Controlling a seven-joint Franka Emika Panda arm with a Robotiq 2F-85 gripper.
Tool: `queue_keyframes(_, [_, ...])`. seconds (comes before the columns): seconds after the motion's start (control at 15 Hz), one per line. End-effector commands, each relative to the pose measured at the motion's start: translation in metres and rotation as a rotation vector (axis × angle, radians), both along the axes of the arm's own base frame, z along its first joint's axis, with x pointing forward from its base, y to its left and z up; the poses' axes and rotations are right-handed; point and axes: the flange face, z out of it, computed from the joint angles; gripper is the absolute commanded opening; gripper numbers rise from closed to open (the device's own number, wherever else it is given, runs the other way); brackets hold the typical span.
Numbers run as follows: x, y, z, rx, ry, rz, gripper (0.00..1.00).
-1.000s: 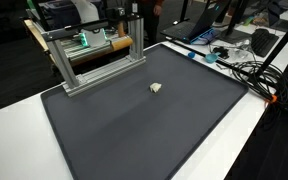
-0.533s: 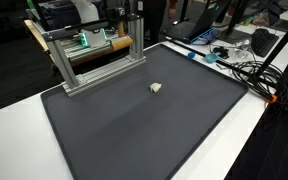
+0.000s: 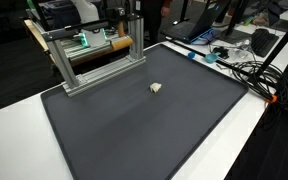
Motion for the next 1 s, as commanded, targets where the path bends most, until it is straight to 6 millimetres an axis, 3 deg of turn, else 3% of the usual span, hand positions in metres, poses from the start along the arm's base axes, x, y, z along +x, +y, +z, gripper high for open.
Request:
queue_keyframes(0.0, [-0.004, 0.0, 0.001, 0.001, -0.006, 0.004, 1.0])
queue_keyframes(0.33, [-0.008, -0.002, -0.001, -0.015, -0.016, 0.019, 1.0])
queue_keyframes(0.93, [0.016, 0.003, -0.033, -0.095, -0.086, 0.138, 1.0])
